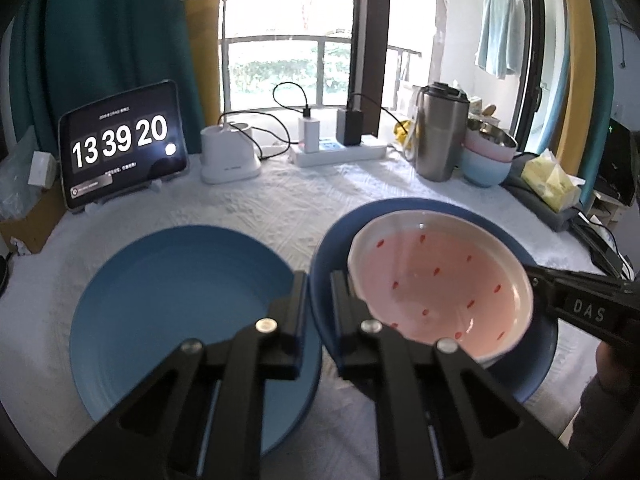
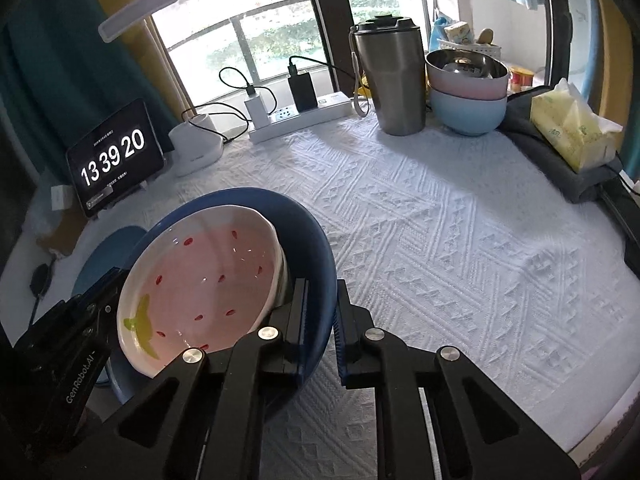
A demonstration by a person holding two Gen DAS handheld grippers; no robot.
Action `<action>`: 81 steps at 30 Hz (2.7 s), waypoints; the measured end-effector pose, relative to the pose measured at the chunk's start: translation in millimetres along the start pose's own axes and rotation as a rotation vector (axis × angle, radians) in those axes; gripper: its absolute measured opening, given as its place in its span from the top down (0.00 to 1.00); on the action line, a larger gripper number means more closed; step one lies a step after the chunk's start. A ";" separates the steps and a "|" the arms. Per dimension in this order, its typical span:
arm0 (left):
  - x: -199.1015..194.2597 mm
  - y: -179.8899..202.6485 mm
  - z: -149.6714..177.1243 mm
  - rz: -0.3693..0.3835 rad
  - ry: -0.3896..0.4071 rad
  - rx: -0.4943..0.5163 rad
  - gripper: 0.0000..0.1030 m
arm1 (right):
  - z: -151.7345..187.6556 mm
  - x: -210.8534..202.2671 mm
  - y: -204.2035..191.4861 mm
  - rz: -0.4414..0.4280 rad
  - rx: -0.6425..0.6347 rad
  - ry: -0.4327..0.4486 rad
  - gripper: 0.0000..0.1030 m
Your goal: Organize plates and bowls
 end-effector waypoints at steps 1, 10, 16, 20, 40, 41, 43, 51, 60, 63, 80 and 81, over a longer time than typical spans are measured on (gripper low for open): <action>-0.3 0.0 0.2 0.002 -0.001 -0.004 0.92 | 0.0 0.2 -0.5 0.002 0.000 0.001 0.86; -4.4 5.1 2.5 0.012 -0.010 0.018 0.91 | 1.0 -2.9 1.1 -0.002 0.018 -0.003 0.87; -4.8 8.8 4.0 0.027 -0.018 0.013 0.91 | 1.7 -7.0 5.2 -0.007 0.032 -0.004 0.87; -5.5 9.5 4.3 0.037 -0.025 0.010 0.91 | 3.4 -10.0 5.7 -0.005 0.032 -0.002 0.87; -21.8 13.7 -5.2 0.065 0.003 -0.002 0.91 | -6.2 -29.6 4.7 -0.011 0.031 0.031 0.87; -23.5 13.0 -6.2 0.066 0.005 -0.002 0.91 | -7.2 -30.8 3.6 -0.011 0.030 0.033 0.87; -25.5 11.4 -8.4 0.067 0.010 -0.005 0.91 | -9.2 -32.5 1.7 -0.011 0.026 0.038 0.87; -35.4 3.4 -16.6 0.070 0.031 -0.016 0.91 | -17.4 -42.1 -6.8 -0.014 0.014 0.059 0.87; -44.1 -9.2 -24.2 0.065 0.050 -0.032 0.91 | -27.7 -46.6 -21.3 -0.020 -0.008 0.075 0.87; -46.3 -13.9 -26.4 0.062 0.054 -0.036 0.91 | -30.6 -47.3 -27.1 -0.023 -0.014 0.079 0.87; -57.9 -59.7 -34.6 0.033 0.079 -0.087 0.91 | -43.5 -39.8 -74.6 -0.045 -0.072 0.079 0.87; -58.6 -63.1 -35.0 0.031 0.081 -0.090 0.91 | -44.2 -38.7 -77.2 -0.047 -0.075 0.078 0.87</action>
Point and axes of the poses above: each gripper's, at about its wrist camera, not at the fingertips, and x roughly the way its jaws point, y to its right, z to its underside, the point moved 10 cm from there along x, roughly the way its jaws point, and after that the axes turned 3 degrees about -x, right-handed, at the moved point
